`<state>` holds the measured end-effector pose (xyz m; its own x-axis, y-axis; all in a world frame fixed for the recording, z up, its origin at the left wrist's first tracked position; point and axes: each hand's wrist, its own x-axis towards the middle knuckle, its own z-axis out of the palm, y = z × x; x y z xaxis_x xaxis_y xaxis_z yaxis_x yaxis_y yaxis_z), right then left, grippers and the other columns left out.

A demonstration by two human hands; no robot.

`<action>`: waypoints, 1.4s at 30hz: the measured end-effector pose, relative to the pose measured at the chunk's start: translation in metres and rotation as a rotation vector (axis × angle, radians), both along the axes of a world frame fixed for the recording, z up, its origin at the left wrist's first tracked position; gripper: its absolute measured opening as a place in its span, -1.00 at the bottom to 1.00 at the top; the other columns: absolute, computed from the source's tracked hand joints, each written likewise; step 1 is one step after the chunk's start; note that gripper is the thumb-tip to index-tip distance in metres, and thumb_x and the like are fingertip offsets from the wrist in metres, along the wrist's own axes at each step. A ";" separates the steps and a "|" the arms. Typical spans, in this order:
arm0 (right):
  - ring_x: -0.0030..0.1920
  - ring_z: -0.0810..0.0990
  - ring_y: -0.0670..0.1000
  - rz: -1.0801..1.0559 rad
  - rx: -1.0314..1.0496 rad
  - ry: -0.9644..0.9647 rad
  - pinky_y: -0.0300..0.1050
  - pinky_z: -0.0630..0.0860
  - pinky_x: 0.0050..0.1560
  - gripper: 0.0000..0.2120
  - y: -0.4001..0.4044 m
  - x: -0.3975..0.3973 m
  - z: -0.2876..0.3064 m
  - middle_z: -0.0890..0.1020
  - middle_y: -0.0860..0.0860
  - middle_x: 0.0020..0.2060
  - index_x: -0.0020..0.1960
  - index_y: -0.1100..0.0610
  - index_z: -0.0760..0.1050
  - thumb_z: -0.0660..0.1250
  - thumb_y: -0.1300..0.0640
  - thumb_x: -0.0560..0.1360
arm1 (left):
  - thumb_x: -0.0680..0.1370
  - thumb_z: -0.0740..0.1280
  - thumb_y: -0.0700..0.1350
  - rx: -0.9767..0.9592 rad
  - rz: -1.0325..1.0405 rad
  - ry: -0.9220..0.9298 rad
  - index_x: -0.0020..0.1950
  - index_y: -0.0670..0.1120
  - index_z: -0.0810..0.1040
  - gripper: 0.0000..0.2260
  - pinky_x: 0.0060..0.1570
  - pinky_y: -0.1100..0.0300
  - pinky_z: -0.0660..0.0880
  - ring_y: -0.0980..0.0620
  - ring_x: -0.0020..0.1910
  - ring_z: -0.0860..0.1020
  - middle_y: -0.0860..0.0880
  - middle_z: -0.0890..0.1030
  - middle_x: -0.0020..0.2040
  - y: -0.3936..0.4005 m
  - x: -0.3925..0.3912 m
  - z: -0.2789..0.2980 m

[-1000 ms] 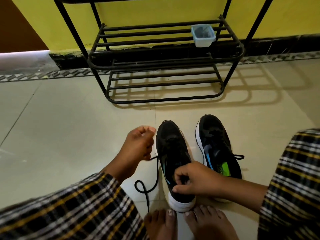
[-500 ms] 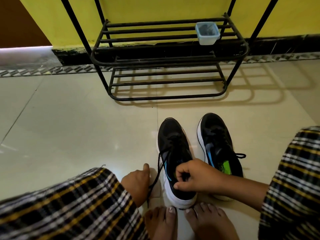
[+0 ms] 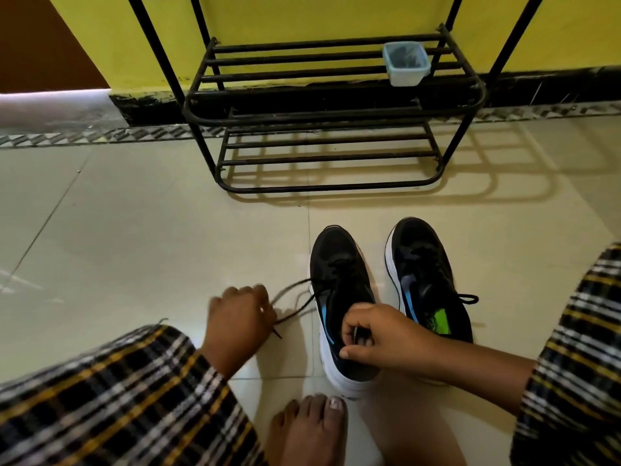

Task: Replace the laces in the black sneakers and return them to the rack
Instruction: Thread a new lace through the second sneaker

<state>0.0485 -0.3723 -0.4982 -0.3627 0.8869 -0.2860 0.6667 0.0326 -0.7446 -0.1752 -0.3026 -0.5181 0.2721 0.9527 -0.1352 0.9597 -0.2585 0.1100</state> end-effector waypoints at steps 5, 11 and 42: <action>-0.29 0.53 -0.10 -0.169 0.089 0.139 -0.33 0.43 -0.21 -0.84 -0.004 0.003 0.012 0.48 -0.12 -0.14 -0.17 -0.07 0.48 0.44 0.14 0.43 | 0.52 0.24 -0.04 0.128 0.168 -0.200 -0.17 0.03 0.48 -0.92 -0.05 0.11 0.16 0.00 -0.10 0.46 0.07 0.55 -0.34 0.007 -0.002 0.041; -0.31 0.48 -0.06 -0.319 0.114 0.296 -0.20 0.46 -0.20 -0.94 0.000 0.001 0.029 0.55 -0.03 -0.21 -0.14 0.03 0.54 0.42 0.15 0.45 | 0.63 0.12 -0.12 -0.585 0.492 -1.002 -0.08 -0.12 0.43 -0.84 -0.26 0.18 0.42 0.12 -0.34 0.61 -0.04 0.71 -0.24 -0.005 0.019 0.092; -0.06 0.52 0.05 -0.515 0.373 -0.210 -0.09 0.44 -0.05 -0.84 0.031 0.037 0.030 0.56 0.04 -0.15 -0.03 0.16 0.64 0.28 0.19 0.54 | 0.65 0.12 -0.14 -0.707 0.501 -1.136 -0.13 -0.11 0.43 -0.81 -0.13 0.13 0.49 0.05 -0.25 0.57 0.03 0.61 -0.32 0.018 0.042 0.054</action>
<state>0.0858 -0.3414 -0.4679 0.1632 0.9850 0.0553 0.7956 -0.0983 -0.5978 -0.1334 -0.2850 -0.4641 0.2133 0.8043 -0.5546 0.2370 0.5082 0.8280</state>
